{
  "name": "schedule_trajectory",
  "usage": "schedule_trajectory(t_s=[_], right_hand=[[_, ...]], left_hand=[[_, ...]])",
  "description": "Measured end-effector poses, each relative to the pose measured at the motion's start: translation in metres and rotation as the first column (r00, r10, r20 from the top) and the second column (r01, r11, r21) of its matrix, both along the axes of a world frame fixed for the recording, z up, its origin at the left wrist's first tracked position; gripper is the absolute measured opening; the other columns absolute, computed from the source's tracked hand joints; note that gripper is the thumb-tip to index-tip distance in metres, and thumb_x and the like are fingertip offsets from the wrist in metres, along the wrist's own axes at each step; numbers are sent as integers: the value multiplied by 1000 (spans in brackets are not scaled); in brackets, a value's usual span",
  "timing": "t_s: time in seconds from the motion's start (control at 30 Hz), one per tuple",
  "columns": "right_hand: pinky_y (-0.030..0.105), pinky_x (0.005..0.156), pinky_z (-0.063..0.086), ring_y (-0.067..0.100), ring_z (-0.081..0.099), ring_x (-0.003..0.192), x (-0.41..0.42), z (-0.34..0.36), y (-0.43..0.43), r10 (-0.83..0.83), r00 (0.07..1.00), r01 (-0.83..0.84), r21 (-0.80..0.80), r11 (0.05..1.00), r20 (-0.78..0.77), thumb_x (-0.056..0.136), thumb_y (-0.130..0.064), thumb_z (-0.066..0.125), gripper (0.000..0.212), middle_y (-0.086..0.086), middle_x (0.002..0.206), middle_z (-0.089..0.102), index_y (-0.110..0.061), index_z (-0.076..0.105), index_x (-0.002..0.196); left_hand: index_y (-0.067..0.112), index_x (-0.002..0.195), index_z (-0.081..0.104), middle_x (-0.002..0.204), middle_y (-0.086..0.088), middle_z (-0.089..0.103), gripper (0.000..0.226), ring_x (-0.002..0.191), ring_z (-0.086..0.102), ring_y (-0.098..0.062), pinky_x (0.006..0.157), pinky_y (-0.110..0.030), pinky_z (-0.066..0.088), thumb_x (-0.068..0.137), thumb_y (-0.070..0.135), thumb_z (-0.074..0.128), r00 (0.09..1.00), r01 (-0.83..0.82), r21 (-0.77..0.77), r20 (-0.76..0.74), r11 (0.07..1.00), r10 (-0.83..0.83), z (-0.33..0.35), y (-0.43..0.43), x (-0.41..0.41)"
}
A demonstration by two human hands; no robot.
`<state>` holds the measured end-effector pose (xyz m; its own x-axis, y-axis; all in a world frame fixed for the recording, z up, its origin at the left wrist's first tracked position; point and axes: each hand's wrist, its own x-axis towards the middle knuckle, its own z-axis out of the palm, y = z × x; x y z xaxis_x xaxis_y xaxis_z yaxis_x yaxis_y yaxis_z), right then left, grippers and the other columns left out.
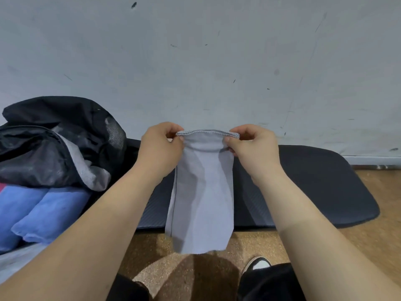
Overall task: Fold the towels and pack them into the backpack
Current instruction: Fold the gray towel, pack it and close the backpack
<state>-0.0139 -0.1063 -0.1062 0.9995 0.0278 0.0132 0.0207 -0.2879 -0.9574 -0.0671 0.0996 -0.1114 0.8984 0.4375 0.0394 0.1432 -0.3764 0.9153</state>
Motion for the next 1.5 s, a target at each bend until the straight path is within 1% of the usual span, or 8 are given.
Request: schedule_trajectory(t_s=[0.2, 0.33, 0.5, 0.87, 1.03, 1.13, 1.33, 1.5], right_hand=[[14, 63, 49, 4, 64, 67, 1, -2, -14, 82, 997, -82, -23, 996, 11, 88, -9, 76, 14, -7, 81, 75, -23, 75, 89], [28, 72, 57, 12, 69, 74, -17, 2, -35, 246, 969, -247, -60, 967, -20, 86, -1, 77, 12, 11, 92, 78, -12, 75, 90], [35, 84, 57, 29, 70, 92, -42, 7, -64, 522, 849, -523, -259, 812, -80, 74, -9, 91, 16, 5, 101, 74, -18, 81, 82], [21, 102, 42, -1, 56, 112, -73, -11, -57, 664, 624, -725, -621, 297, -411, 87, -49, 78, 25, -20, 118, 58, -35, 79, 108], [31, 72, 53, 14, 62, 71, -54, -18, -50, 536, 786, -593, -620, 514, -308, 95, -46, 68, 36, 4, 82, 69, -14, 71, 80], [26, 71, 47, 9, 61, 81, -37, -28, -45, 380, 908, -403, -617, 676, -177, 91, -43, 74, 21, -6, 92, 67, -23, 66, 93], [24, 93, 43, 6, 56, 107, -20, -48, -38, 409, 855, -517, -579, 631, -318, 92, -41, 73, 60, -9, 137, 59, -27, 54, 147], [23, 75, 46, 4, 61, 90, -16, -55, -31, 432, 829, -558, -572, 601, -355, 91, -31, 73, 18, -8, 116, 63, -34, 68, 108]], left_hand=[[27, 97, 73, 98, 2, 76, 17, 85, 74, -13, 79, -33, 62, 97, 12, 65, 999, -2, -36, -35, 999, 0, 0, -3, 3], [24, 94, 76, 81, 3, 77, 17, 59, 65, -1, 51, -8, 44, 94, 11, 66, 993, 93, 80, -81, 992, -87, 13, -2, -19], [31, 86, 75, 76, 4, 76, 19, 63, 68, -7, 58, -18, 52, 88, 13, 70, 909, 398, 227, -231, 889, -347, 17, 7, -65], [32, 115, 75, 118, 20, 59, 38, 109, 60, -7, 99, -33, 53, 87, 11, 59, 639, 762, 403, -599, 507, -484, -17, 8, -99], [28, 104, 78, 100, 13, 75, 35, 94, 68, -10, 88, -36, 58, 89, 10, 52, 786, 609, 479, -470, 632, -401, -19, 8, -79], [32, 107, 72, 99, 15, 66, 17, 89, 62, -9, 84, -38, 58, 94, 25, 63, 897, 438, 521, -305, 733, -320, -31, 10, -57], [28, 132, 69, 131, 19, 64, 34, 116, 58, -1, 101, -21, 47, 102, 15, 61, 864, 501, 365, -270, 785, -425, -53, 12, -31], [34, 115, 77, 110, 25, 70, 41, 107, 64, 1, 91, -15, 47, 100, 6, 51, 843, 503, 260, -360, 825, -400, -51, 20, -22]])
